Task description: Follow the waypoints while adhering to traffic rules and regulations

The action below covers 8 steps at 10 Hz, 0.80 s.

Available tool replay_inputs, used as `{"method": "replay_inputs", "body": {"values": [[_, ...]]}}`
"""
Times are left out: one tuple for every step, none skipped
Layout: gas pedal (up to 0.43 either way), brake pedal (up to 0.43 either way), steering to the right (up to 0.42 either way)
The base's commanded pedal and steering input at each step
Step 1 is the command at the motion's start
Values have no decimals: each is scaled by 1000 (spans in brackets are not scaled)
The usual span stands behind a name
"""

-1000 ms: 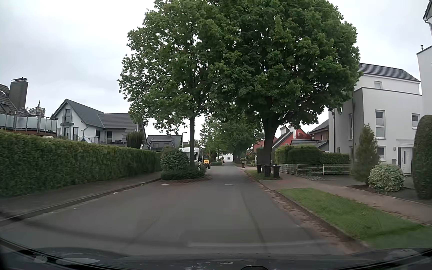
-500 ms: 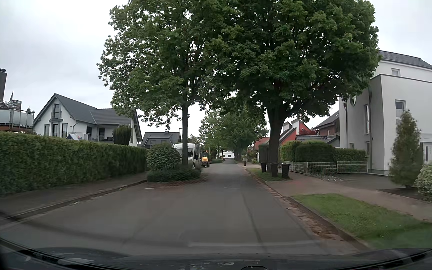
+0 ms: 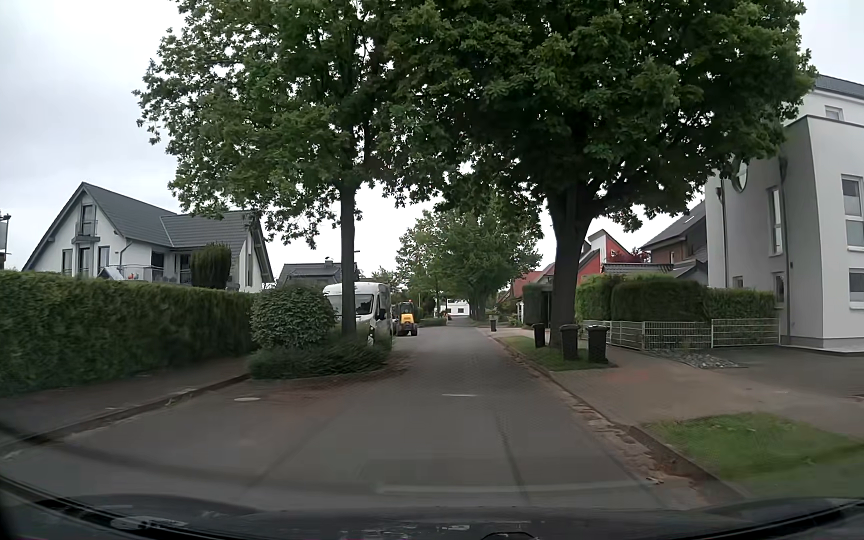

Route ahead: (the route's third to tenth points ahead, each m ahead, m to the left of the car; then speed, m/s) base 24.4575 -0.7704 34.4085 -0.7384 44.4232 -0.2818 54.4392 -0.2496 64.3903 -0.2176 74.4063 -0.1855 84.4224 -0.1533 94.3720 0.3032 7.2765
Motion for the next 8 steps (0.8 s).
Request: {"method": "replay_inputs", "body": {"values": [[150,0,-1],[150,0,0],[138,0,0],[138,0,0],[130,0,0],[130,0,0],[130,0,0],[130,0,-1]]}}
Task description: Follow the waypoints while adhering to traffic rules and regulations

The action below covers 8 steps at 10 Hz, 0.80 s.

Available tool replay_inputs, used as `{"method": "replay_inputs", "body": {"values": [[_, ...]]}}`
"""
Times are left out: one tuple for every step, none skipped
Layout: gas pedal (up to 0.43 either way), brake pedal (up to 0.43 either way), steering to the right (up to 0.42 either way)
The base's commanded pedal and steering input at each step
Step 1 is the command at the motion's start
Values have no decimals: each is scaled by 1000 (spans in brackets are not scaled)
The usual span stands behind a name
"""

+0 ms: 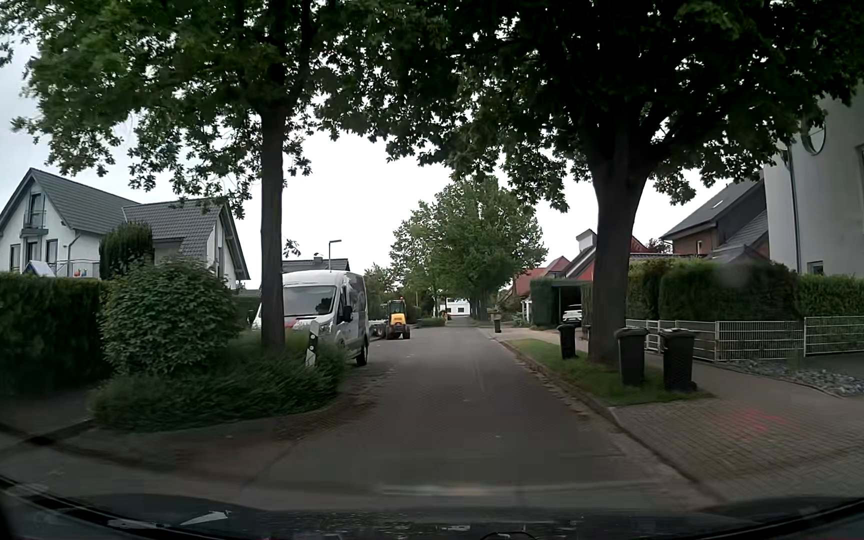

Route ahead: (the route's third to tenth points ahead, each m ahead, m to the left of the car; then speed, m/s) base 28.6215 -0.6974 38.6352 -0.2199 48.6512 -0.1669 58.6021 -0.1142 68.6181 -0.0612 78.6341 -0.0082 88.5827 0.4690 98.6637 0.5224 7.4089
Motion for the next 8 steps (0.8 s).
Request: {"method": "replay_inputs", "body": {"values": [[130,0,0],[130,0,-1],[130,0,-1],[130,0,-1],[130,0,-1],[130,0,-1],[130,0,-2],[130,0,-2]]}}
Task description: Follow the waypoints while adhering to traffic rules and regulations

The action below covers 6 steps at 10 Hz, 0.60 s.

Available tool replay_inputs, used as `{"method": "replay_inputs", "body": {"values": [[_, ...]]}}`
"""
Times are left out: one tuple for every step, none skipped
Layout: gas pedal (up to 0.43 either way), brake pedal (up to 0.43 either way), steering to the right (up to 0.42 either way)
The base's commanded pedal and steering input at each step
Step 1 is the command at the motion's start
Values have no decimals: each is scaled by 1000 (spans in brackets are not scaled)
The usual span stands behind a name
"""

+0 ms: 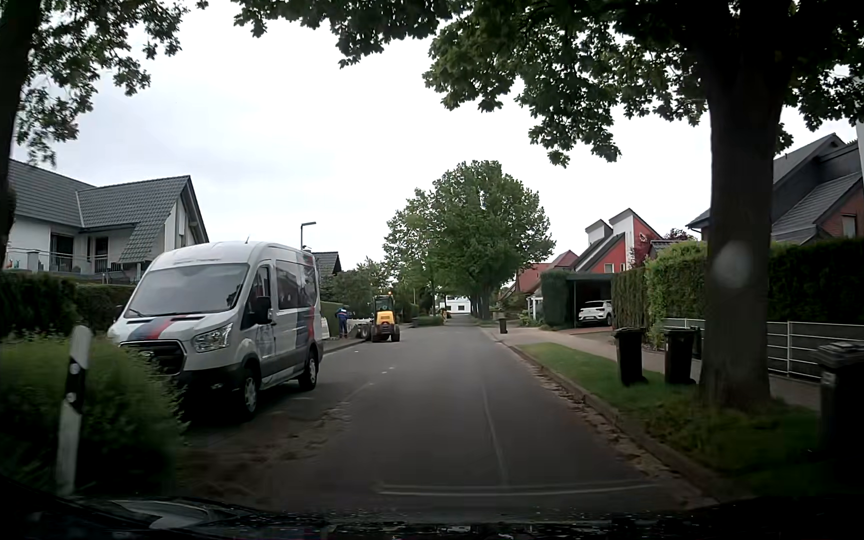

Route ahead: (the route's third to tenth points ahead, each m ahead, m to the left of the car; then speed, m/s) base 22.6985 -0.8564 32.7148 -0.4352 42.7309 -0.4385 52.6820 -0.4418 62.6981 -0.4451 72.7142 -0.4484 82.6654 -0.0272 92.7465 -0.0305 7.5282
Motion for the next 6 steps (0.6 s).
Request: {"method": "replay_inputs", "body": {"values": [[130,0,-3],[130,0,-3],[130,0,-3],[130,0,-3],[130,0,-2],[118,0,-3]]}}
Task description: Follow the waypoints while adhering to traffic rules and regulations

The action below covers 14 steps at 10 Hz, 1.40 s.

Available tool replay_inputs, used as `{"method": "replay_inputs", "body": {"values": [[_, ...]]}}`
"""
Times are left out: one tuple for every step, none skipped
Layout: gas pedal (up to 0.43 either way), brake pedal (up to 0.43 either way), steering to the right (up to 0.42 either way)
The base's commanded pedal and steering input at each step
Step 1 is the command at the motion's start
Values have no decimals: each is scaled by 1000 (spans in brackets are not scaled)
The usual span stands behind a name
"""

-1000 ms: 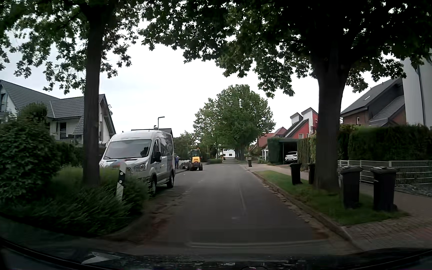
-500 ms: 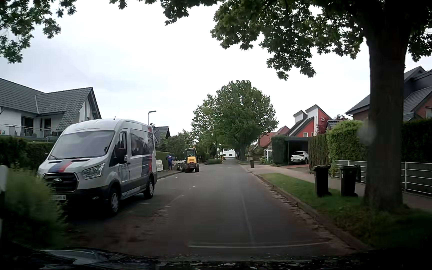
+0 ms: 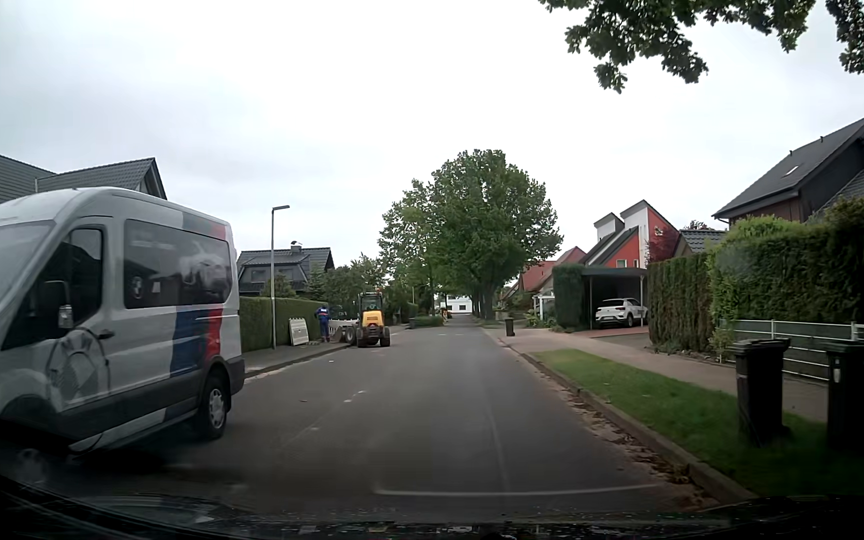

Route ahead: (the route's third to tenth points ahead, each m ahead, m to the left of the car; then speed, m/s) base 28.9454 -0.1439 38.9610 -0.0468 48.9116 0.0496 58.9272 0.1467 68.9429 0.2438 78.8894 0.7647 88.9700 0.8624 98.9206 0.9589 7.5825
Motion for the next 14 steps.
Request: {"method": "replay_inputs", "body": {"values": [[118,0,-1],[118,0,-1],[118,0,-1],[118,0,-1],[118,0,-1],[118,0,-1],[118,0,-1],[118,0,-1],[118,0,-2],[118,0,-2],[118,0,-2],[87,0,-2],[67,0,-3],[0,0,-4]]}}
